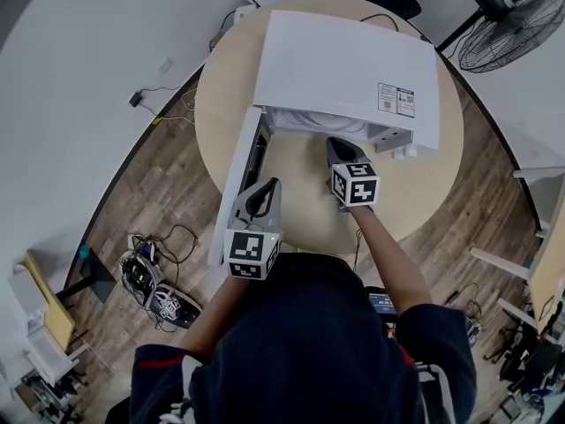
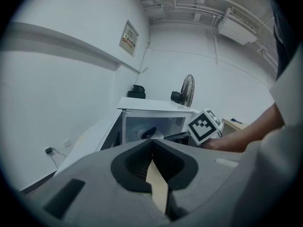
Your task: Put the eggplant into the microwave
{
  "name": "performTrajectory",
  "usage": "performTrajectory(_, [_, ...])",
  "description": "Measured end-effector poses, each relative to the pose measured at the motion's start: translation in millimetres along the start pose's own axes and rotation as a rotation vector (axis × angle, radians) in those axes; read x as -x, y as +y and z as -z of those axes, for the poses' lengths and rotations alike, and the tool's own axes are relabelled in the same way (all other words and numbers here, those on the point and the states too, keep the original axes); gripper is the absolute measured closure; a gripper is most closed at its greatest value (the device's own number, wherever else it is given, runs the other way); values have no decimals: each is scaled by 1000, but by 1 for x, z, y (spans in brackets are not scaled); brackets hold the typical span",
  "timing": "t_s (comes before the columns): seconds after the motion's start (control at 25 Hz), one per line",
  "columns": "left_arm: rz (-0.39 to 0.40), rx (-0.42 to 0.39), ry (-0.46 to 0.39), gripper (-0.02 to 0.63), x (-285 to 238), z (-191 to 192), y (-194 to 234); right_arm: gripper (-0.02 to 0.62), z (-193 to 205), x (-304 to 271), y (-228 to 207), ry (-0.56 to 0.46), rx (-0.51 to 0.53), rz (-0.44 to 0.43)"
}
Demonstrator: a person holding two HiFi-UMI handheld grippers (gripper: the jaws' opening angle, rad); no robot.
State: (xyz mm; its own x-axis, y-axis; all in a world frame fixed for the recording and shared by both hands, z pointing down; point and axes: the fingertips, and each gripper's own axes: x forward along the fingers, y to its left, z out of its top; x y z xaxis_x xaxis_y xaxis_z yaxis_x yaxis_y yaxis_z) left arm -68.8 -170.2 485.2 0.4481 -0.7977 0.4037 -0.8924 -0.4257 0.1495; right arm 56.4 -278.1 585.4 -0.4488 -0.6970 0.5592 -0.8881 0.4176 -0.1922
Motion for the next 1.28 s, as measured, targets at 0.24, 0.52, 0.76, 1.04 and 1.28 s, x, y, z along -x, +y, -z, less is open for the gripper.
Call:
performTrajectory(0.24, [5,-25,-48,589,2,-18,1,584,-24,49,24,-56,29,-52])
performTrajectory(0.52, [19,-32,-82,589,-2,-36,-4,584,-70,104,38,-189,37,-64])
performTrajectory(0.76, [43,-50,-124,589,-4,-57,-14,584,-88,140,41,-272,32,-46])
performTrajectory(1.04, [58,-68,-162,589,-5,-77,-21,584,-106,173,42,-347,29,-27])
performTrajectory(1.28, [67,-101,-191,589,-2,-92,-33,584,-115,196,43,-402,43,-8])
